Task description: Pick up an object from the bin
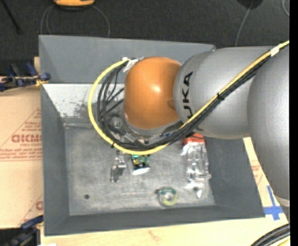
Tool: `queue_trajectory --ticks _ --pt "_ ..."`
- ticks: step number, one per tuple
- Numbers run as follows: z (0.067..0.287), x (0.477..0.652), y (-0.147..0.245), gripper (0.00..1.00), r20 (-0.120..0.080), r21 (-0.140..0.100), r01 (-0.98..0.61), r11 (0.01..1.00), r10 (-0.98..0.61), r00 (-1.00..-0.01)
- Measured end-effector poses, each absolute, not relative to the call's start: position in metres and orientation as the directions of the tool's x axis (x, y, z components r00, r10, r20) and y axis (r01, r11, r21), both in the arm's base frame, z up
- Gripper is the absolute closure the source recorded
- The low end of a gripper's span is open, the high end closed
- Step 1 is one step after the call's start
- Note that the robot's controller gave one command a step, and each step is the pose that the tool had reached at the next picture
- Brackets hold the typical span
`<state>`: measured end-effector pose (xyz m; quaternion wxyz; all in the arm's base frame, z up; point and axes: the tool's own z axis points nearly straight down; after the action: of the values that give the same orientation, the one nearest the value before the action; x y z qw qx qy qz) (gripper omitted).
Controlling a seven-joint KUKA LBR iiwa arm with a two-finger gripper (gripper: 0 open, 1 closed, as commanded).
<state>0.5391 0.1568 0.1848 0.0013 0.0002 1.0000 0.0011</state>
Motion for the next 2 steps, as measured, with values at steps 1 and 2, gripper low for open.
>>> queue_trajectory --ticks 1,2 --pt "0.075 0.613 0.076 0.0 -0.007 0.001 -0.266 0.964 -0.266 -0.964" --pt "0.086 0.582 0.037 0.0 -0.001 -0.002 -0.488 0.873 -0.488 -0.873"
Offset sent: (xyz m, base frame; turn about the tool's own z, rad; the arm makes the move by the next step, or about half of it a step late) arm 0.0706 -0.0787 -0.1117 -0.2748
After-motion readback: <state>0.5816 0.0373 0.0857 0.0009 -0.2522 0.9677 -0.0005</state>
